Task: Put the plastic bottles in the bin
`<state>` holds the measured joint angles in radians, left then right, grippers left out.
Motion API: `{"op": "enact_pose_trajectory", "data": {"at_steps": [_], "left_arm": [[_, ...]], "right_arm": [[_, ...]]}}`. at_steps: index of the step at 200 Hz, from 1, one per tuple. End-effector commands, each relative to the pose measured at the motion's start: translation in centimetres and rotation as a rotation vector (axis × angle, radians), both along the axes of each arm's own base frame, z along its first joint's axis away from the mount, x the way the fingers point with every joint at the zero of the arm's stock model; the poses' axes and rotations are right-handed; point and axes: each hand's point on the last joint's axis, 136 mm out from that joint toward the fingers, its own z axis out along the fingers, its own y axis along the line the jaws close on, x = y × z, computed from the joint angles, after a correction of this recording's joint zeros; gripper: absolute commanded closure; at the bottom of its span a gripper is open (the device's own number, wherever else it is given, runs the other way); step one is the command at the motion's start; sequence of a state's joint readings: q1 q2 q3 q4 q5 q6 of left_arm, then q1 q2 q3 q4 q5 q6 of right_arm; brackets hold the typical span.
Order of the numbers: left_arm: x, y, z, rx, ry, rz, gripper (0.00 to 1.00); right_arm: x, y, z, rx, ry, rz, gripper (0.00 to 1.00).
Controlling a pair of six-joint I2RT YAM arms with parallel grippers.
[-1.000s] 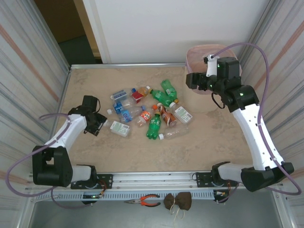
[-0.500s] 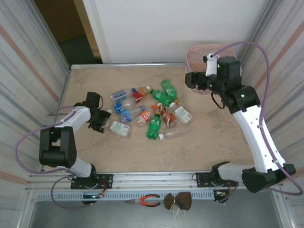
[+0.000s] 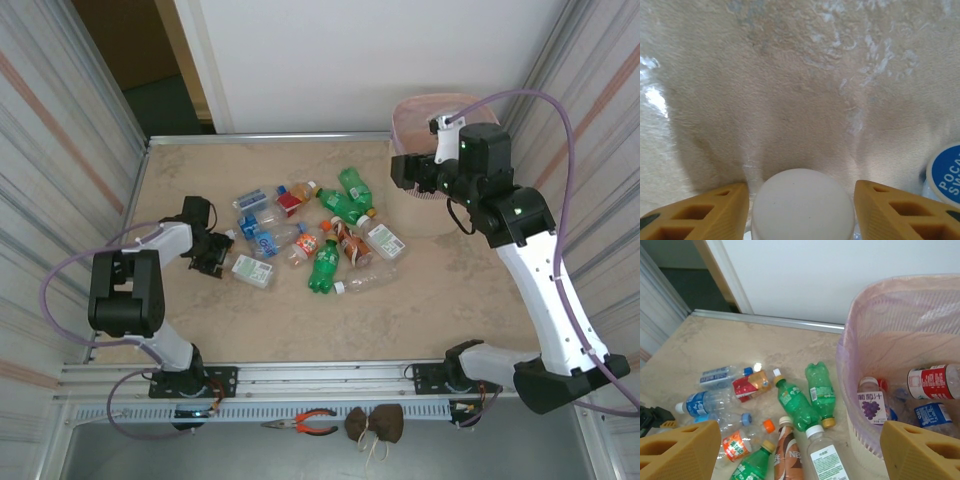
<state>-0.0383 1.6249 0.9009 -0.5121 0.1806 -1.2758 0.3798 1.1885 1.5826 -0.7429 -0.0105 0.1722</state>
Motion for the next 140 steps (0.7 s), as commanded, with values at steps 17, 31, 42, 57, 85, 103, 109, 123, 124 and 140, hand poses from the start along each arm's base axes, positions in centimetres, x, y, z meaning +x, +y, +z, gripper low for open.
{"op": "enact_pose_trajectory", "data": {"at_steps": [17,31,42,57,85,103,109,123,124,140], "left_arm": [[-0.3,0.2,-0.8,-0.009,0.021,0.018,0.52],[-0.4,0.4,-0.7,0.002,0.020,0.016,0.54],[-0.5,0.5,-0.5,0.010,0.012,0.017,0.56],[-0.5,0.8,0.1,0.023,-0.013,0.024,0.59],[-0.7,1.6,2.2,0.071,-0.079,0.016,0.64],[-0.4,1.7,4.0,0.089,-0.156,-0.023,0.66],[-0.3,1.7,4.7,0.094,-0.186,-0.034,0.67],[0.2,1.6,6.5,0.107,-0.267,-0.078,0.69],[0.2,1.6,6.7,0.108,-0.274,-0.081,0.69],[0.9,1.4,9.0,0.127,-0.388,-0.147,0.69]], "right_arm": [[-1.1,-0.7,1.8,-0.010,-0.052,-0.013,0.19],[-1.2,-0.7,1.9,-0.010,-0.056,-0.015,0.19],[-1.2,-0.7,2.0,-0.009,-0.059,-0.012,0.20],[-1.3,-0.7,2.1,-0.005,-0.068,-0.009,0.20],[-1.6,-0.3,2.5,0.003,-0.103,0.019,0.21],[-1.9,0.3,2.5,0.013,-0.132,0.058,0.21],[-2.0,0.5,2.6,0.018,-0.142,0.071,0.21],[-2.1,1.0,2.6,0.032,-0.159,0.097,0.21],[-2.1,1.1,2.6,0.033,-0.160,0.100,0.21],[-2.3,1.8,2.8,0.048,-0.181,0.139,0.21]]}}
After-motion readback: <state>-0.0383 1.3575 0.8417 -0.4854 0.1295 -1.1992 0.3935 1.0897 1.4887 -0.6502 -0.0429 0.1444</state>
